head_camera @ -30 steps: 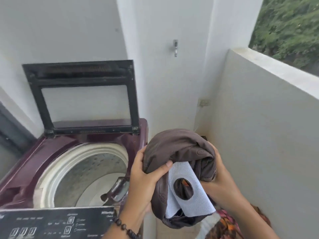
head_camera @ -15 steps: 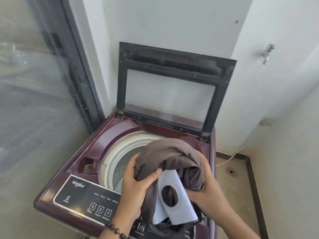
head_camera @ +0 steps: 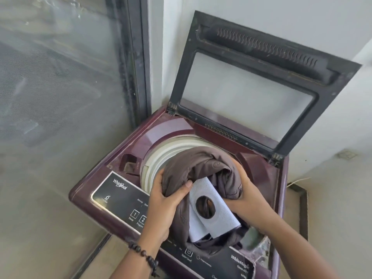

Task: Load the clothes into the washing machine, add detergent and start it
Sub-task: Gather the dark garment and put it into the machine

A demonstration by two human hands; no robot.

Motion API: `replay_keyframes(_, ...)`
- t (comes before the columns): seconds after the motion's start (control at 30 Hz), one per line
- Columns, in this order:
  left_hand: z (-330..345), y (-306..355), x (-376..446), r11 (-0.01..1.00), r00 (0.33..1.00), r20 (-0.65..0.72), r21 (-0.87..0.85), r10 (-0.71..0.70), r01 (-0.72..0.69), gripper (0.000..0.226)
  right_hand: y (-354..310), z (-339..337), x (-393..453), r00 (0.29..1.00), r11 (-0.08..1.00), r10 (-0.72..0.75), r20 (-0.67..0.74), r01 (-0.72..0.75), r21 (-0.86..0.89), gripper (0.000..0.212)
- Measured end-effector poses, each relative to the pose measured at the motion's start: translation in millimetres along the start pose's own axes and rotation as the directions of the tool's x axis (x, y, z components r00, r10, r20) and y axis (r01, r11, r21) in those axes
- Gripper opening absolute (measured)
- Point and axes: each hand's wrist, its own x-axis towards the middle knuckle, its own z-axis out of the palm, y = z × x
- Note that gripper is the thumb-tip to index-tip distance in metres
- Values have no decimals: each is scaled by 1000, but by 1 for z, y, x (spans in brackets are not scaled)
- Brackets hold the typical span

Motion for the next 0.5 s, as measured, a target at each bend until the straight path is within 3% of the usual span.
replay_keyframes(0.23, 16, -4, 26, 993, 999, 39, 115, -25, 21, 67, 20, -14, 4, 997, 995, 67, -42, -64, 74, 84)
replay_keyframes(0.5, 39, -20, 80, 931, 985, 174, 355, 18, -80, 70, 64, -34, 31, 982, 992, 124, -144, -126, -5, 84)
